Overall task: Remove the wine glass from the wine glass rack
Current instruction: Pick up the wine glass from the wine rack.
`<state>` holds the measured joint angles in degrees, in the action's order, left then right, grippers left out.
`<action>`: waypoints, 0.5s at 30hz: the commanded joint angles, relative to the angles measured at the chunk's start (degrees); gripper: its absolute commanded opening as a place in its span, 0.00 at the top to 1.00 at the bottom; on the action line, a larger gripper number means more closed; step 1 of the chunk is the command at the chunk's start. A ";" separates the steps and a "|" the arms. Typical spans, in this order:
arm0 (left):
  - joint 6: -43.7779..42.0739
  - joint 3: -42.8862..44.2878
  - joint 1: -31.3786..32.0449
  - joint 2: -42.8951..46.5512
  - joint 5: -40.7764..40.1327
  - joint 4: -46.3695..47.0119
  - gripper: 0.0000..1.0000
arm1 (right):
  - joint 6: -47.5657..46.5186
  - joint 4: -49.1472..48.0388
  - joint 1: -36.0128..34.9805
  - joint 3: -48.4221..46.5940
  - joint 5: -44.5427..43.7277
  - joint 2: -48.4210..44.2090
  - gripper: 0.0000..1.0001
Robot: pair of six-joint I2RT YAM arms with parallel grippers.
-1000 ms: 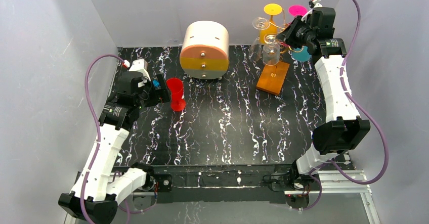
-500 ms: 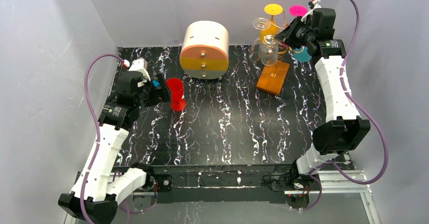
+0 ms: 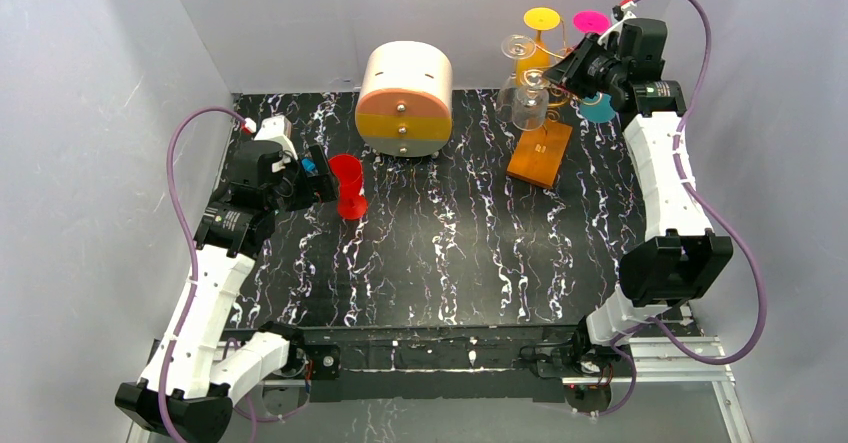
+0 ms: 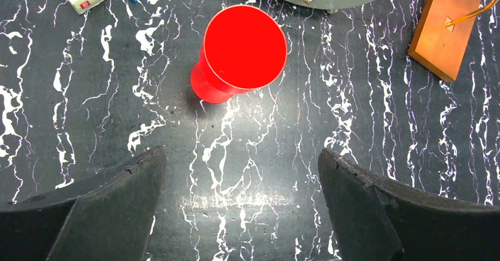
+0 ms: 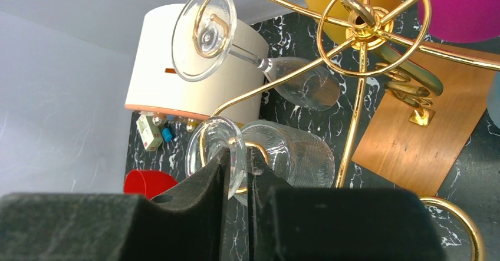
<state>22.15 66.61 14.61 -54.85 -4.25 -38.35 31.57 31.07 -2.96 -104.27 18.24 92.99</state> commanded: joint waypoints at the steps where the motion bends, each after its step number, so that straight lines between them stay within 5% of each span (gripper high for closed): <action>1: 0.33 2.01 -0.29 0.80 0.46 -1.45 0.02 | 1.11 -0.76 0.48 1.36 3.46 -1.81 0.76; 15: 0.24 2.13 -0.29 1.32 0.06 -1.80 0.02 | 5.29 -4.22 2.16 4.67 6.57 -2.90 0.72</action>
<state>22.33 66.61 14.61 -54.85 -4.23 -38.46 35.40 27.79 -1.37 -100.99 22.70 91.72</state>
